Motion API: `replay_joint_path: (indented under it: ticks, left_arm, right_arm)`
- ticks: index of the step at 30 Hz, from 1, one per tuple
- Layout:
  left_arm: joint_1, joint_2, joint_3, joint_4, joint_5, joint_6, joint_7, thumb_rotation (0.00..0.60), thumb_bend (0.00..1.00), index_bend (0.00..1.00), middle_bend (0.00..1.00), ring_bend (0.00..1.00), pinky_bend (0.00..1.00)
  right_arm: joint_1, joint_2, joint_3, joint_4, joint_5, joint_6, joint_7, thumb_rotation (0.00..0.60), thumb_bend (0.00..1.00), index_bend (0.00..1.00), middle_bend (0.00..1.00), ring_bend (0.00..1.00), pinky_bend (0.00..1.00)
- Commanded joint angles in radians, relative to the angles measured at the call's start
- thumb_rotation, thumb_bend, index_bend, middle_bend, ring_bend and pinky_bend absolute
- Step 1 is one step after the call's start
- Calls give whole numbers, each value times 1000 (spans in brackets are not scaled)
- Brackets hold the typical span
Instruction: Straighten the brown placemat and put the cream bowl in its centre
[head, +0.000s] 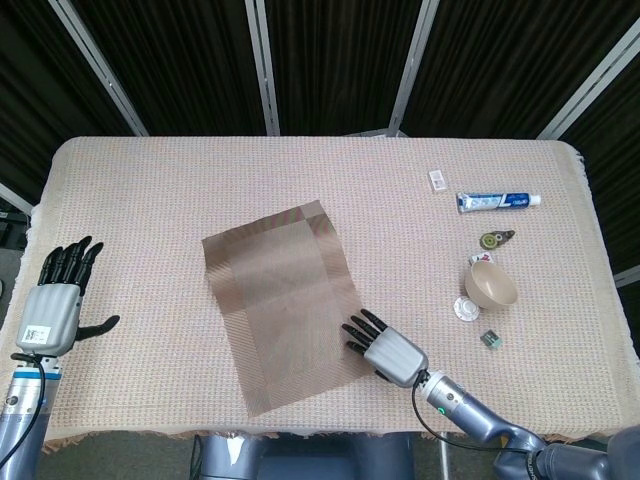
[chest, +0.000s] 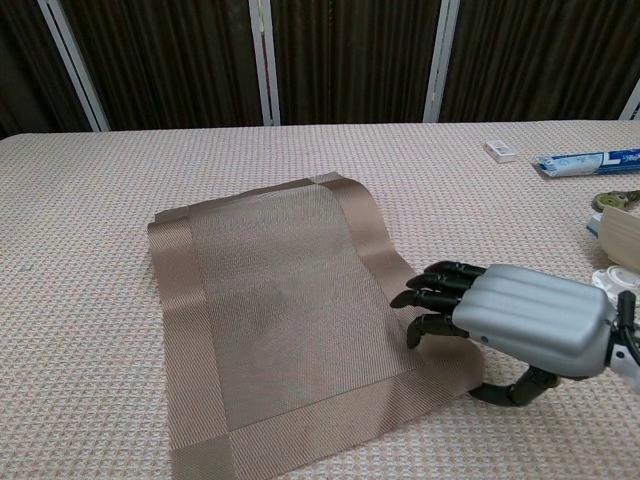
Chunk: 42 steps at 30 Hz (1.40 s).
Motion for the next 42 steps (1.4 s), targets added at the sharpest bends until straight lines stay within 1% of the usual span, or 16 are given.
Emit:
replay_joint_path:
  ticks: [1, 3, 5, 9, 10, 12, 13, 14, 16, 18, 23, 27, 31, 34, 39, 42]
  left_arm:
    - [0, 0, 0, 0, 0, -1, -1, 600, 0, 0, 0, 0, 0]
    - [1, 1, 1, 0, 0, -2, -2, 600, 0, 0, 0, 0, 0]
    - [2, 1, 1, -1, 0, -3, -3, 600, 0, 0, 0, 0, 0]
    - [3, 2, 0, -4, -1, -4, -3, 600, 0, 0, 0, 0, 0]
    - [4, 2, 1, -5, 0, -4, -3, 600, 0, 0, 0, 0, 0]
    - [5, 3, 1, -7, 1, -4, -3, 600, 0, 0, 0, 0, 0]
    - [5, 3, 1, -7, 2, -3, -3, 600, 0, 0, 0, 0, 0]
    - [6, 3, 2, -8, 2, -4, -3, 600, 0, 0, 0, 0, 0]
    - [6, 3, 2, -10, 3, -4, -3, 600, 0, 0, 0, 0, 0]
    - [8, 3, 3, -12, 5, -3, -2, 600, 0, 0, 0, 0, 0]
    - [10, 4, 5, -15, 9, -4, -2, 600, 0, 0, 0, 0, 0]
    - [10, 5, 4, -15, 6, -7, -6, 600, 0, 0, 0, 0, 0]
    - [11, 9, 2, -16, 7, -8, -14, 600, 0, 0, 0, 0, 0]
    - [11, 13, 1, -15, 6, -12, -21, 600, 0, 0, 0, 0, 0]
    - [10, 17, 0, -13, 3, -18, -29, 600, 0, 0, 0, 0, 0]
    - [10, 17, -1, -11, 0, -21, -30, 600, 0, 0, 0, 0, 0]
  right_arm:
    - [1, -2, -3, 3, -1, 5, 7, 600, 328, 429, 78, 0, 0]
    - [0, -2, -9, 6, -8, 16, 17, 600, 348, 490, 87, 0, 0]
    - [-1, -4, -18, 13, -19, 33, 33, 600, 357, 510, 99, 0, 0]
    - [-6, -12, -34, 38, -42, 72, 61, 600, 361, 688, 129, 0, 0]
    - [-8, -14, -38, 45, -48, 83, 67, 600, 360, 682, 138, 0, 0]
    - [-11, -18, -44, 56, -57, 100, 76, 600, 361, 626, 149, 0, 0]
    - [-12, -19, -47, 62, -61, 108, 81, 600, 361, 616, 155, 0, 0]
    - [-13, -19, -51, 67, -66, 117, 86, 600, 361, 623, 159, 0, 0]
    - [-15, -20, -55, 76, -72, 130, 95, 600, 360, 710, 168, 0, 0]
    - [-17, -21, -58, 86, -76, 144, 103, 600, 361, 740, 170, 0, 0]
    - [-20, -4, -67, 93, -91, 174, 109, 600, 360, 749, 175, 0, 0]
    - [-14, 37, -67, 102, -121, 209, 72, 600, 360, 757, 182, 0, 0]
    - [12, 110, -34, 118, -145, 240, 0, 600, 360, 754, 187, 0, 0]
    - [44, 162, 11, 147, -146, 249, -60, 600, 360, 744, 190, 0, 0]
    - [93, 219, 69, 189, -137, 247, -107, 600, 358, 698, 191, 0, 0]
    - [123, 237, 89, 212, -140, 241, -124, 600, 359, 713, 193, 0, 0]
